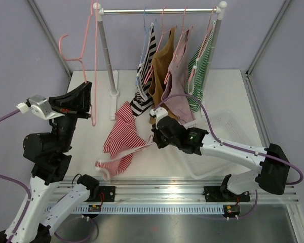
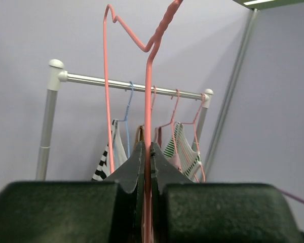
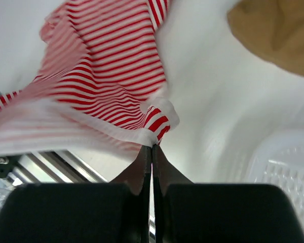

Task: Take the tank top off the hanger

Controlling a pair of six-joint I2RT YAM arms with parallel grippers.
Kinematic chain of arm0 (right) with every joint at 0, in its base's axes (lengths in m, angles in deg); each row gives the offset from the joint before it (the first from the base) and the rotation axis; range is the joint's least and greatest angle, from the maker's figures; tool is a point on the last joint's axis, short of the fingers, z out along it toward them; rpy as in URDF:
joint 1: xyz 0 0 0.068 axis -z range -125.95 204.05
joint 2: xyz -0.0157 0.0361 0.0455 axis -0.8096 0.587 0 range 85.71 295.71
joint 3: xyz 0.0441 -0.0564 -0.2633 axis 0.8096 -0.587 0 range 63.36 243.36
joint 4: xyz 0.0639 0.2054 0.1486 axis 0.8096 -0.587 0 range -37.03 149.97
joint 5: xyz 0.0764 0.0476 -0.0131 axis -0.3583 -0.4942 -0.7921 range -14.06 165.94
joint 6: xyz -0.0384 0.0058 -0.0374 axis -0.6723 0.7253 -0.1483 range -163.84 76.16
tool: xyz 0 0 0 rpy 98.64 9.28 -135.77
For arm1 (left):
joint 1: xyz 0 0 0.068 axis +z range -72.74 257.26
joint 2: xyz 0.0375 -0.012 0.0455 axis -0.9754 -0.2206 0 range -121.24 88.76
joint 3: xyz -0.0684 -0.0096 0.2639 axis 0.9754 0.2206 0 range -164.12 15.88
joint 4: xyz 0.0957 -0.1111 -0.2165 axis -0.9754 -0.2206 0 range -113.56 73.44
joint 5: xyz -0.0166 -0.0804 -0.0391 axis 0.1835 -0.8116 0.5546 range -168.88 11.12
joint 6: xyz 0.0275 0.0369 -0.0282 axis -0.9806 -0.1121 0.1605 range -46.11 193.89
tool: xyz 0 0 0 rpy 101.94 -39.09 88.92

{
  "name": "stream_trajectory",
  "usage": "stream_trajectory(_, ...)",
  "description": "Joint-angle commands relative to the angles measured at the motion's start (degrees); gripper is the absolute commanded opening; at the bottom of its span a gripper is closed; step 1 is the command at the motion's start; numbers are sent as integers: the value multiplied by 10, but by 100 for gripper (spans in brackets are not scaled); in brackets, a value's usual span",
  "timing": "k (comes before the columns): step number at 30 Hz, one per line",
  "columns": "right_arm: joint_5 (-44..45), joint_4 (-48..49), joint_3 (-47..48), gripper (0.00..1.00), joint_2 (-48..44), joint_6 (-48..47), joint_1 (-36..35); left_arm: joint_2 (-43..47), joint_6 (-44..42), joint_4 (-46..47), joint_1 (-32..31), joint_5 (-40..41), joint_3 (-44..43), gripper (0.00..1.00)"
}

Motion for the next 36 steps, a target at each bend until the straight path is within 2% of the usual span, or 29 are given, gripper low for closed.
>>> stream_trajectory(1, 61, 6, -29, 0, -36, 34, -8, -15, -17, -52, -1, 71, -59, 0)
stream_trajectory(3, 57, 26, -43, 0, -60, 42, -12, -21, 9, -105, -2, 80, -82, 0)
stream_trajectory(4, 52, 32, -45, 3, -65, 41, -12, -24, 19, -168, -2, 85, -89, 0)
stream_trajectory(5, 28, 42, -46, 20, -69, 38, -13, -30, 33, -201, -1, 80, -98, 0)
stream_trajectory(6, 14, 49, -47, 48, -74, 33, -13, -31, 40, -229, -2, 78, -105, 0)
stream_trajectory(7, 4, 55, -49, 85, -78, 33, -13, -31, 46, -266, -2, 75, -102, 0)
stream_trajectory(8, -6, 61, -52, 99, -84, 35, -13, -31, 50, -280, -2, 73, -98, 0)
stream_trajectory(12, -11, 60, -56, 99, -130, 37, -13, -64, 75, -340, -1, 86, -112, 0)
stream_trajectory(16, -32, 68, -69, 100, -183, 52, -13, -147, 86, -403, -1, 86, -214, 0)
stream_trajectory(20, -95, 92, -92, 100, -226, 52, -13, -241, 78, -415, -1, 115, -302, 0)
stream_trajectory(23, -111, 106, -116, 99, -258, 47, -13, -321, 77, -433, 4, 125, -391, 0)
stream_trajectory(28, -107, 91, -132, 99, -307, 52, -13, -437, 106, -427, 47, 81, -484, 0)
stream_trajectory(30, -115, 97, -146, 99, -324, 51, -13, -493, 113, -422, 58, 29, -537, 0)
stream_trajectory(33, -119, 106, -168, 99, -339, 50, -13, -571, 112, -436, 66, 22, -622, 0)
stream_trajectory(36, -126, 108, -180, 99, -342, 50, -13, -613, 99, -428, 73, 10, -657, 0)
